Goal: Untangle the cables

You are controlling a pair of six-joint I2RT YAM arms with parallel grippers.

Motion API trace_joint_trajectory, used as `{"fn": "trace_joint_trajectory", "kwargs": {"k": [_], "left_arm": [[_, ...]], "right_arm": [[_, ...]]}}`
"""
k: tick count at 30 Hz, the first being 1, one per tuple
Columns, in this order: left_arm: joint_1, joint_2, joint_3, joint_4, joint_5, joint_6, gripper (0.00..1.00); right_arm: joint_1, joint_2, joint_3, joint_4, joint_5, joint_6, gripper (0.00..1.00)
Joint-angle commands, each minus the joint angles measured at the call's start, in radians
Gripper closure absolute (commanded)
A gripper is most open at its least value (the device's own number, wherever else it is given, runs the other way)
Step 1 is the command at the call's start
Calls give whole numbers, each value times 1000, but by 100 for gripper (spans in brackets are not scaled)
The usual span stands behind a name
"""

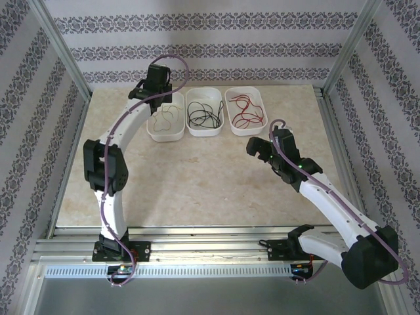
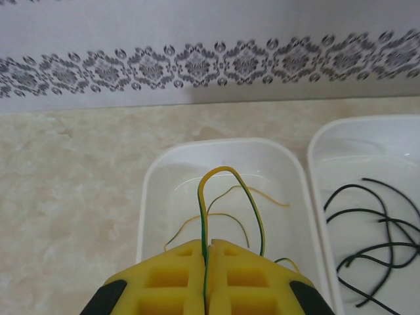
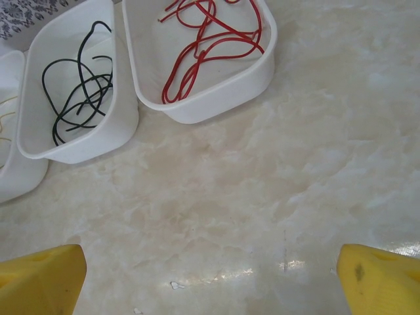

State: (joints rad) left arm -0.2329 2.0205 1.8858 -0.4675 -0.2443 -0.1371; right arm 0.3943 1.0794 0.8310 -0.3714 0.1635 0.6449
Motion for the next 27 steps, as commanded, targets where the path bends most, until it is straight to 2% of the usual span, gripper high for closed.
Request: {"fn": "trace_joint_trajectory", "kwargs": {"k": [1,8,11,14,16,18,23,27], "left_arm": [[17,51,49,-49,-6,21,100],[53,180,115,-96,-43,26,98],[60,221,142,-122,-69,37,82],[64,235,162,-155,-15,23,53],[62,217,154,-163,24,5,41],[63,186,127,-152,57,-8,36],[61,70,61,-135,136,-40,30],[62,-72,-93,-49,186,-96,21]], "right_arm": [[-9,29,65,-37,26,-34,2],[-14,108,165,-93,9,-72,6],[-18,162,217,-114,-4,-92,13],[-20,224,279,-121,-29,-110,23],[-19,273,323,-124,-46,-121,31],[-12,318,365,-131,-56,-133,37],[23,439,490,-149,-56,-172,44],[46,553,604,-149,-56,-186,48]]}}
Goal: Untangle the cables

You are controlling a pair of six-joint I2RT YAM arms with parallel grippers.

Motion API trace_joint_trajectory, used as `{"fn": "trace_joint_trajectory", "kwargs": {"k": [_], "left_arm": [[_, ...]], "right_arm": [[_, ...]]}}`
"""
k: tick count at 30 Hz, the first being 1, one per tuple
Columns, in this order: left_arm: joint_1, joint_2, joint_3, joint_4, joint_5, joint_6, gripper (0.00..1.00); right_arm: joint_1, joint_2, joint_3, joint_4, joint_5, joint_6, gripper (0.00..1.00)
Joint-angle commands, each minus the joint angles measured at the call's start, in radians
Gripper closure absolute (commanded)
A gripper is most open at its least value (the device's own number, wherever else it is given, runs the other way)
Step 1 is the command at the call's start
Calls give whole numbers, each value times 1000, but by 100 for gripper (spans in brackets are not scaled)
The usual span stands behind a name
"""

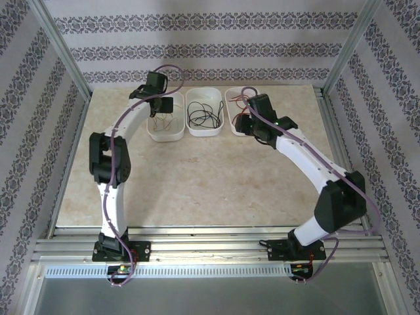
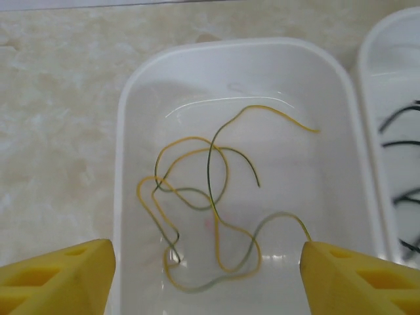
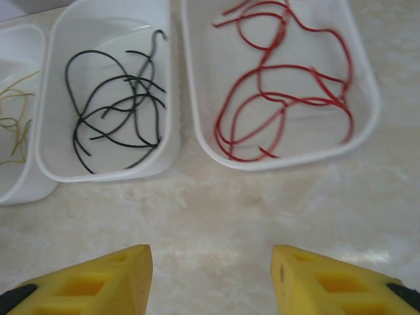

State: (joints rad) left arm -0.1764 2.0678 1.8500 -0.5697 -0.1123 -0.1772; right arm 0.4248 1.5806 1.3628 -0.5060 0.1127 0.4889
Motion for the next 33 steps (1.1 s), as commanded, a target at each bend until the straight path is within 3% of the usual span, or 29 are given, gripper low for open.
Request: {"fn": "trace_joint_trajectory", "kwargs": {"k": [1,4,12,22,30,33], "left_arm": [[5,-160,-105,77,63,-75,16],[5,-251,-233,132,102,-124,1],[0,-409,-480,183,156,-212,0],[-1,-466,-561,189,159,-223,0],[-1,-488,-581,194,150,-228,0],[-1,-497,-581,192,143,-223,0]], "right_arm": [[20,83,101,-11,-5,-29,49],[31,182,194,-7,-4,-35,49],[59,481,514,-73,33,-64,55],[76,715,807,-200,186,-91,56],[77,766,835,-215,232,-87,57],[77,794,858,-218,219,-88,63]]}}
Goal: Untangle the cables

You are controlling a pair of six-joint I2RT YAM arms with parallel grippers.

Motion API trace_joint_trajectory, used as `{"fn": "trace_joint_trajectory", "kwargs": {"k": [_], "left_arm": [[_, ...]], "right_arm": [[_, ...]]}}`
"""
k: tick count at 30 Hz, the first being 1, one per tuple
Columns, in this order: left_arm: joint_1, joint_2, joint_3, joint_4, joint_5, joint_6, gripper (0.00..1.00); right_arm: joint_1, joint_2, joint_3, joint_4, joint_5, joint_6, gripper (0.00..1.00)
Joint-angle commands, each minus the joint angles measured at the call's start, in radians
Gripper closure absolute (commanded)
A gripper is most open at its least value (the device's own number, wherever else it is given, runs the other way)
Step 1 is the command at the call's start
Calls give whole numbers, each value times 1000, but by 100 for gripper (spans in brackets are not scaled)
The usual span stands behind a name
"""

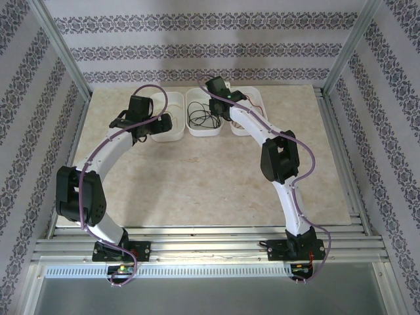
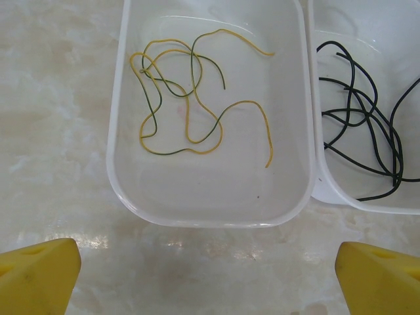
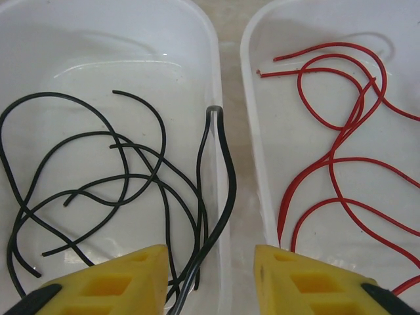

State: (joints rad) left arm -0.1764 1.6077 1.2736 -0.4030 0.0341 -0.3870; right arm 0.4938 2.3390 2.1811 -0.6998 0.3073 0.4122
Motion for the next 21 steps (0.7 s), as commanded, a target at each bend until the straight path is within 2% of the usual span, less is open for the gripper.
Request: {"fn": "trace_joint_trajectory", "kwargs": {"k": [1,5,9,21], "left_arm": [[-1,-37,-6,23,-8,-12,0],[-2,-41,-15,19,-14,-11,0],[0,-36,-26,28,-11,-19,0],[-1,-23,-28,36,-2,-29,0]], "right_arm": [[9,42,42,-20,24,-17,67],[26,58,54,2,33,-61,87],[46,89,106,-5,19,-114,100],[84,243,276,-86,-45,-195,100]]}}
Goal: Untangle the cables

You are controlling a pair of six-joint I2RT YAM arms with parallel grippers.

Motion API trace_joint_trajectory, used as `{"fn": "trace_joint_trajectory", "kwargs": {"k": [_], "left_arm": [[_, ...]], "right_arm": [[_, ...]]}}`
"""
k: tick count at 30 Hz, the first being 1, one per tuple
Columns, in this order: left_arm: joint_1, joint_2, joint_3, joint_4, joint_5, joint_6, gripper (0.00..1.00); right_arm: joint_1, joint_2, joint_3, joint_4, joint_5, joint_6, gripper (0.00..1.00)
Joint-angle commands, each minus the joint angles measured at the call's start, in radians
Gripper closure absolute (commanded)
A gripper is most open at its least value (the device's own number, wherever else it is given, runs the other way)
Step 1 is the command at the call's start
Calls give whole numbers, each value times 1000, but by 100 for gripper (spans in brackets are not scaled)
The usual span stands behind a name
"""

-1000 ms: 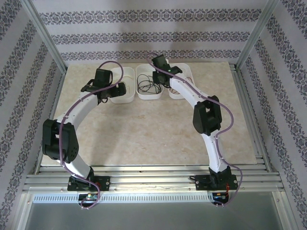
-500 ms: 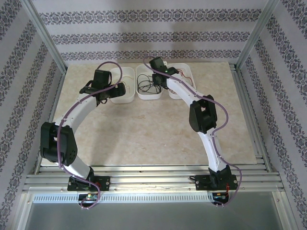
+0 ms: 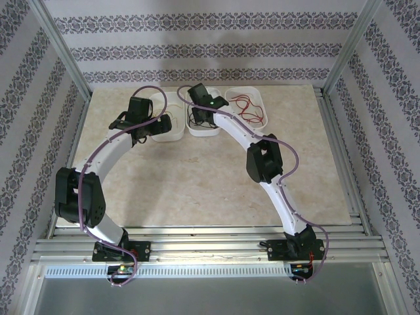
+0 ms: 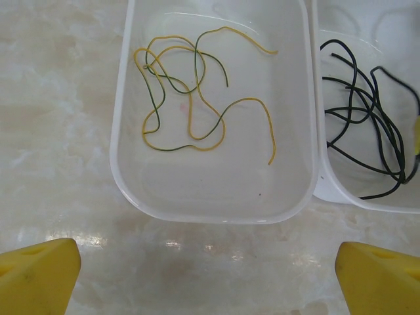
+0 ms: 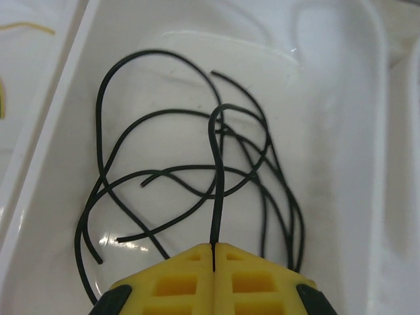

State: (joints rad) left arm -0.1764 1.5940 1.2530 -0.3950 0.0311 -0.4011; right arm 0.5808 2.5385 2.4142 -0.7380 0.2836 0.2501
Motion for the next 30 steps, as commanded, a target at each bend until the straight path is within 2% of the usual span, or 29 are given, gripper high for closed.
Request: {"fn": "trace_joint_trajectory", "kwargs": {"k": [1,14,27,30], "left_arm": [[-2,-9,-8,28,-2,-15,0],[-1,-11,-5,15,-17,-12,0],[0,-18,-3,12,-16,-21,0],[-1,-18,3,6,-22,-18,0]], "right_arm": [[-3,57,58,-53,-26,-38,100],[-23,212,254,-104,-88,-34,100],[-55,189,246,-117,-208,0,100],[-47,166,244,-116,-211,-6,94]]}}
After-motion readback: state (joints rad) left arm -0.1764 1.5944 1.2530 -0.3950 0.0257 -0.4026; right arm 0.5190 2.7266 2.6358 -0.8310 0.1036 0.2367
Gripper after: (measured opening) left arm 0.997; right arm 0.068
